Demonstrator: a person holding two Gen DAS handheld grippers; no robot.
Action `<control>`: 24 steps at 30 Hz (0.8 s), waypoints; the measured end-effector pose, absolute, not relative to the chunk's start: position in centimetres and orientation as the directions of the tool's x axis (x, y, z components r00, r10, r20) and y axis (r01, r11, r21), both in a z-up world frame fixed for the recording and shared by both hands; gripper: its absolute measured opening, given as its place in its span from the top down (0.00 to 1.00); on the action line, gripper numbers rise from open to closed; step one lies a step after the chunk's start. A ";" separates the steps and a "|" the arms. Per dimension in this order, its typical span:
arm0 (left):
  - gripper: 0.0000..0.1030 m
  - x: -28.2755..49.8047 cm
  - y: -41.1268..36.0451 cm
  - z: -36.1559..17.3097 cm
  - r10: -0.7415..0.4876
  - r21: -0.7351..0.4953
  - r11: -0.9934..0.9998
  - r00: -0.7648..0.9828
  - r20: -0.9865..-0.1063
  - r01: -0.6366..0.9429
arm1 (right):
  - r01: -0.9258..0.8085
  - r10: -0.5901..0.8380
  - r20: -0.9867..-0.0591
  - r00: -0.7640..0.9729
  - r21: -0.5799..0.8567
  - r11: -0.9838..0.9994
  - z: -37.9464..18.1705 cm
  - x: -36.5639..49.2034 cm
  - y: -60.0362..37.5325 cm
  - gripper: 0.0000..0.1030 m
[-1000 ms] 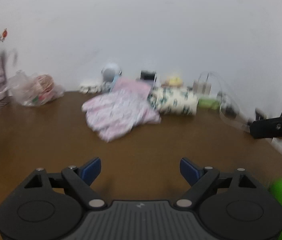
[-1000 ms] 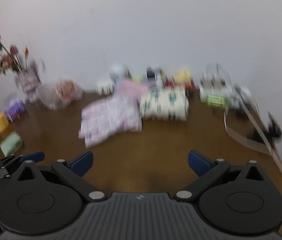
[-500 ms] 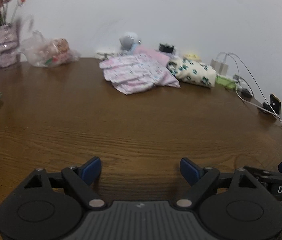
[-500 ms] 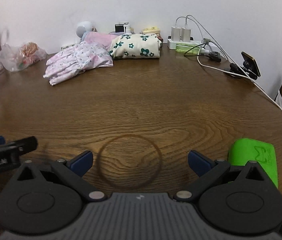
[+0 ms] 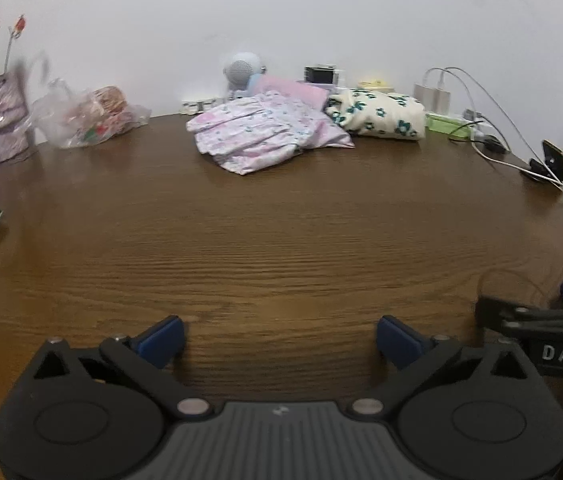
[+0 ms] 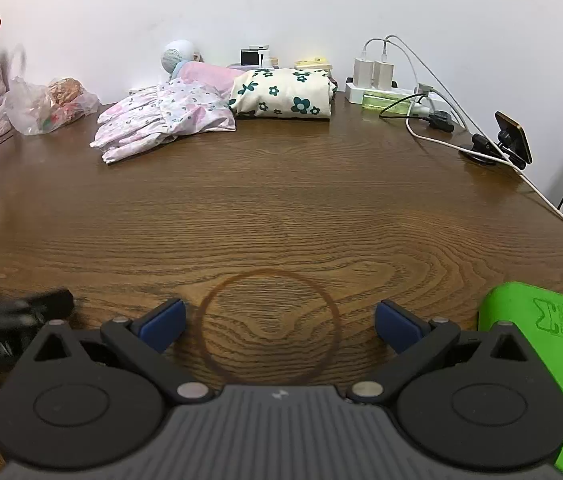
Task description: Fold clothes
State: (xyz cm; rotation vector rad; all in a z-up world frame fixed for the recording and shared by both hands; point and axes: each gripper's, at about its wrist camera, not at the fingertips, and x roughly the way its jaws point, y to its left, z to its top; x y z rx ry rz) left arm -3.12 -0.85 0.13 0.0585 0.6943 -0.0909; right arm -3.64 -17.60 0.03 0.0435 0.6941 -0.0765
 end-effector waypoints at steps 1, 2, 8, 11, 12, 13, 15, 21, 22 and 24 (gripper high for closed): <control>0.00 -3.1 -0.9 0.1 -0.064 0.024 0.994 0.765 -0.641 0.103 | 0.083 -0.054 -0.641 0.766 0.015 0.996 0.0 -3.6 -17.6 0.00; 0.00 -3.1 -0.8 0.1 -0.064 0.023 0.994 0.765 -0.641 0.103 | 0.080 -0.051 -0.641 0.766 0.016 0.997 0.0 -3.6 -17.6 0.00; 0.00 -3.2 -0.9 0.1 -0.064 0.024 0.994 0.764 -0.642 0.103 | 0.052 -0.028 -0.641 0.767 0.018 0.998 0.0 -3.6 -17.8 0.00; 0.00 -3.3 -1.0 0.1 -0.064 0.024 0.994 0.764 -0.642 0.103 | 0.044 -0.021 -0.641 0.767 0.020 0.999 0.0 -3.6 -17.9 0.00; 0.00 -3.3 -1.0 0.1 -0.064 0.024 0.994 0.764 -0.642 0.104 | 0.042 -0.019 -0.641 0.768 0.021 0.999 0.0 -3.5 -17.9 0.00; 0.00 -3.3 -0.9 0.1 -0.066 0.023 0.994 0.764 -0.642 0.105 | 0.041 -0.018 -0.641 0.768 0.021 0.999 0.0 -3.5 -17.9 0.00; 0.00 -3.3 -0.9 0.1 -0.069 0.022 0.994 0.763 -0.642 0.108 | 0.039 -0.017 -0.641 0.768 0.020 0.999 0.0 -3.5 -17.9 0.00; 0.00 -3.3 -0.9 0.1 -0.071 0.020 0.994 0.763 -0.643 0.110 | 0.036 -0.015 -0.641 0.768 0.019 0.999 0.0 -3.5 -18.0 0.01; 0.00 -3.3 -0.9 0.1 -0.071 0.020 0.994 0.763 -0.643 0.109 | 0.036 -0.015 -0.640 0.768 0.019 0.999 -0.1 -3.5 -18.0 0.00; 0.00 -3.3 -0.9 0.1 -0.071 0.020 0.994 0.763 -0.643 0.109 | 0.036 -0.015 -0.640 0.768 0.019 0.999 -0.1 -3.5 -17.9 0.00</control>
